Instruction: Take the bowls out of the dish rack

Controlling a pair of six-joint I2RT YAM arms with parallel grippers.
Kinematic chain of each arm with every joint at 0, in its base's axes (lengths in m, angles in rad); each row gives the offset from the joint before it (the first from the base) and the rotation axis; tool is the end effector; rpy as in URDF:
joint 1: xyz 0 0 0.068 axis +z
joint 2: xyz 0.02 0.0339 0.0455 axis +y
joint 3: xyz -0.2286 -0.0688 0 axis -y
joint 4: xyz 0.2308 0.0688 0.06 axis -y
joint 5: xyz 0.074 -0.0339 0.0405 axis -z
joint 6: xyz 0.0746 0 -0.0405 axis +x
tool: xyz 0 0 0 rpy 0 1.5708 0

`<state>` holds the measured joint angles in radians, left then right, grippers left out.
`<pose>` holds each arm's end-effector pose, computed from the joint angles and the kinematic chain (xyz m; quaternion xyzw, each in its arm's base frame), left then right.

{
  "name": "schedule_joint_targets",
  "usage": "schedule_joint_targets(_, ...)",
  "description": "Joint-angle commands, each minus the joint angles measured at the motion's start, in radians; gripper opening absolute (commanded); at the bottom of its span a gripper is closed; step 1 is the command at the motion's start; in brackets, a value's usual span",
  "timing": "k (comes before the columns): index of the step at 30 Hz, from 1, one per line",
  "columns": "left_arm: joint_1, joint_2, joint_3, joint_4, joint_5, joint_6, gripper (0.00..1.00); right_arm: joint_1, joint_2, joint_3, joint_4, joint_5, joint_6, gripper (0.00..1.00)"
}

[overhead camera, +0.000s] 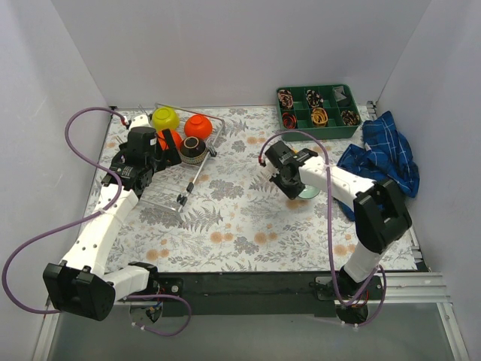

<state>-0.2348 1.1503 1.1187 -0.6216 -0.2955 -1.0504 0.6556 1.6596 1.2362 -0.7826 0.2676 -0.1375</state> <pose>0.2722 -0.0428 0.2865 -0.4116 0.7882 -0.1568 0.4298 0.2716 0.1840 0.1647 -0.3541 0.9083 -0.0808 0.2074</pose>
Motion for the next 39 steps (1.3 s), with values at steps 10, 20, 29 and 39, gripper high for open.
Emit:
schedule_joint_targets(10, 0.000, 0.020, -0.003, -0.003, -0.001, 0.041, 0.98, 0.013, 0.082, 0.043, -0.012, 0.044, 0.012, 0.61)
schedule_joint_targets(20, 0.000, 0.161, 0.061, 0.017, -0.013, 0.085, 0.98, 0.030, -0.144, 0.109, -0.041, -0.062, 0.098, 0.85)
schedule_joint_targets(29, 0.002, 0.400, 0.246, -0.065, -0.135, 0.100, 0.98, 0.036, -0.351, -0.032, 0.052, -0.159, 0.119, 0.86)
schedule_joint_targets(39, 0.015, 0.437, 0.268, -0.251, -0.373, -0.007, 0.98, 0.038, -0.489, -0.161, 0.167, -0.343, 0.151, 0.86)
